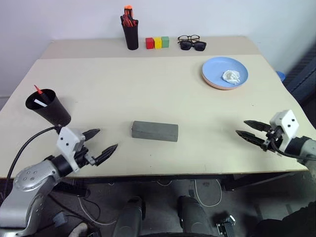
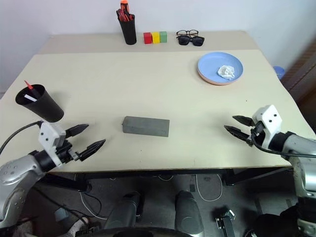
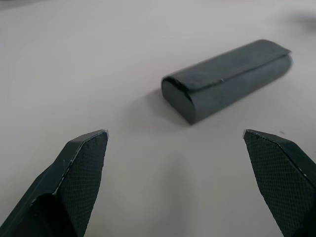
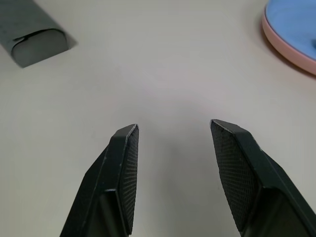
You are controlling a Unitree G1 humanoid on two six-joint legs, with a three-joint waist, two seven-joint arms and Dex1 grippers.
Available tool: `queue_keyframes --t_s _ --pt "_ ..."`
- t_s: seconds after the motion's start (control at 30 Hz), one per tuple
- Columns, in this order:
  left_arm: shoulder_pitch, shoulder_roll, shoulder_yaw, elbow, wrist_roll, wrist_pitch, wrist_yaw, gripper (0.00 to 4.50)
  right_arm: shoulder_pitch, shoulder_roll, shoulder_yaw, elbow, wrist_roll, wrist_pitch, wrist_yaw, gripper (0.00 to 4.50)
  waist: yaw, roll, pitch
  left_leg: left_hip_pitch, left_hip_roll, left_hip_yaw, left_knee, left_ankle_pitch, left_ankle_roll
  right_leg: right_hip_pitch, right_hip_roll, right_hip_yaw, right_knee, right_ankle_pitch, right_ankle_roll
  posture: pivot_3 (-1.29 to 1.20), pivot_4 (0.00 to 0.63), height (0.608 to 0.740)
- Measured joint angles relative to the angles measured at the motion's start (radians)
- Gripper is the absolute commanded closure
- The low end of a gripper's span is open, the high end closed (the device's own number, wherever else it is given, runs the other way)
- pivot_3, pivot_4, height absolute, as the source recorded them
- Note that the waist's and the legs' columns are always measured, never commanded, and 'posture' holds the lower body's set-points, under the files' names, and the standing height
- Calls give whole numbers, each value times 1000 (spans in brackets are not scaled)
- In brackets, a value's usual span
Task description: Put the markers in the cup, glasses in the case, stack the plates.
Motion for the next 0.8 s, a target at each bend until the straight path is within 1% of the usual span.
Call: queue_keyframes --t_s 0.1,0.33,0.5,0.8 --pt "25 0 26 -22 -30 -10 -26 0 25 -8 -31 -7 9 -4 6 2206 2 0 0 0 1 1 1 -1 -2 0 0 0 -2 -1 1 0 150 740" --pt "51 -26 23 -31 -38 -44 -33 0 53 -8 -55 -22 47 -7 22 2206 3 0 0 -4 1 2 6 -3 -1 0 0 -1 -3 -1 1 0 150 740" --pt "52 -33 5 -32 -37 -60 -33 0 68 -8 -55 -20 47 -21 26 2206 14 0 0 -10 1 2 9 -4 1 -5 0 -1 -2 0 0 0 150 740" --pt "40 -33 -16 -31 -19 -70 -30 0 52 -5 -34 -8 45 -37 13 2206 22 0 0 -12 1 2 10 -3 1 -6 0 -1 -2 0 0 0 150 740"
